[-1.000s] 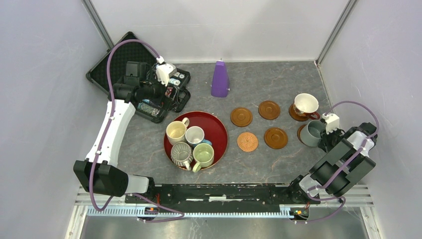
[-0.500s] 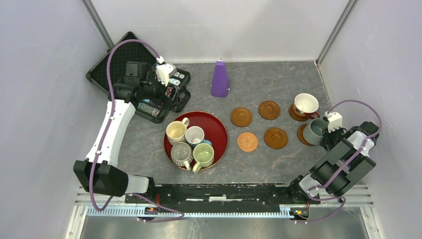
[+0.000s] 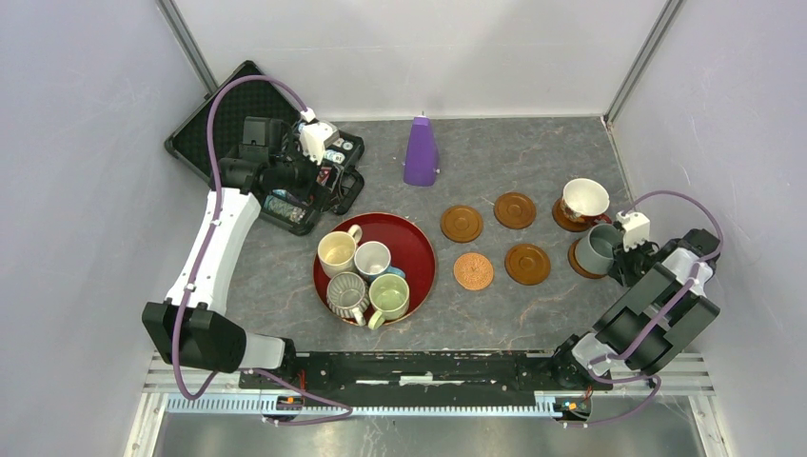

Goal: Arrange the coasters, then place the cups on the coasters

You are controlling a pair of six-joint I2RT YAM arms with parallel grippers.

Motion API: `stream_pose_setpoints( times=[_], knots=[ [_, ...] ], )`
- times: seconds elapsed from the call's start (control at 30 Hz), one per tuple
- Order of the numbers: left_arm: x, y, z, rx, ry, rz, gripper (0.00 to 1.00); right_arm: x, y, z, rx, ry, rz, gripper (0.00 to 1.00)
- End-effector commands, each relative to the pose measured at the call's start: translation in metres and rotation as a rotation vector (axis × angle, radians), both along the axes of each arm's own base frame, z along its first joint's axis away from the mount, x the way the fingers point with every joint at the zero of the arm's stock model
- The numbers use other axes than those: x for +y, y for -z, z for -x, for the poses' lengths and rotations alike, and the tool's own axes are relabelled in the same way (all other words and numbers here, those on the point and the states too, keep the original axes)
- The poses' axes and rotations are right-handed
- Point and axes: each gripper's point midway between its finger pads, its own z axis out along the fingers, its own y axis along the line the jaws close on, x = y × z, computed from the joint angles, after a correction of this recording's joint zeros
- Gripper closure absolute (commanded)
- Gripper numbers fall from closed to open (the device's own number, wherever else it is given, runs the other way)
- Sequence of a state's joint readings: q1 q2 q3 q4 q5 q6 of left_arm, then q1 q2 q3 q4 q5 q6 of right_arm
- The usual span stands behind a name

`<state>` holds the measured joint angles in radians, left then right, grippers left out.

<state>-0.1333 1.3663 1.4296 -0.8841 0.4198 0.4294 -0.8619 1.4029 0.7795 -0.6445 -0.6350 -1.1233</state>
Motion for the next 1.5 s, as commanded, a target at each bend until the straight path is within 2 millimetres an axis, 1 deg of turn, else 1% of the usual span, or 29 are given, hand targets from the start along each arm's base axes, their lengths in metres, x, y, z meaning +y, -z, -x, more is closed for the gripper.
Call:
stream_pose_setpoints(
  times=[0.0, 0.2, 0.37, 0.43, 0.67, 0.73, 0.8, 0.87, 0.97, 1.07, 1.1, 1.17, 1.3, 1.47],
  knots=[
    [-0.002, -0.015, -0.007, -0.067, 0.039, -0.015, 0.0, 0.006, -0.008, -0.011, -0.044, -0.04, -0.017, 0.72],
    [-0.002, -0.015, -0.008, -0.068, 0.041, -0.016, 0.0, 0.004, -0.006, -0.005, -0.015, -0.049, 0.0, 0.72],
    [-0.003, -0.015, -0.008, -0.063, 0.04, -0.012, 0.0, 0.005, -0.008, -0.003, -0.002, -0.065, 0.005, 0.67],
    [-0.003, -0.014, -0.007, -0.062, 0.04, -0.014, 0.0, 0.004, -0.009, -0.002, -0.001, -0.068, 0.012, 0.66],
    [-0.003, -0.013, -0.006, -0.059, 0.039, -0.012, 0.0, 0.006, -0.011, 0.001, 0.005, -0.08, 0.016, 0.71],
    [-0.003, -0.013, -0.006, -0.059, 0.039, -0.01, 0.0, 0.006, -0.012, 0.001, 0.006, -0.077, 0.015, 0.7],
    [-0.003, -0.013, -0.006, -0.058, 0.04, -0.009, 0.0, 0.005, -0.013, 0.002, 0.006, -0.075, 0.02, 0.64],
    [-0.004, -0.013, -0.006, -0.056, 0.04, -0.007, 0.0, 0.004, -0.014, 0.002, 0.006, -0.069, 0.023, 0.54],
    [-0.004, -0.013, -0.006, -0.057, 0.04, -0.007, 0.0, 0.002, -0.016, 0.004, 0.002, -0.061, 0.028, 0.46],
    [-0.003, -0.013, -0.006, -0.057, 0.04, -0.007, 0.0, 0.001, -0.023, 0.003, -0.007, -0.057, 0.036, 0.4],
    [-0.004, -0.013, -0.006, -0.059, 0.041, -0.007, 0.0, 0.001, -0.026, 0.003, -0.009, -0.054, 0.038, 0.35],
    [-0.004, -0.014, -0.006, -0.06, 0.04, -0.006, 0.0, 0.001, -0.034, 0.002, -0.018, -0.055, 0.042, 0.29],
    [-0.002, -0.017, -0.006, -0.07, 0.036, -0.01, 0.0, 0.0, -0.057, 0.0, -0.044, -0.048, 0.058, 0.21],
    [-0.001, -0.021, -0.005, -0.078, 0.02, -0.009, 0.0, 0.0, -0.096, -0.006, -0.102, -0.035, 0.074, 0.12]
  ],
)
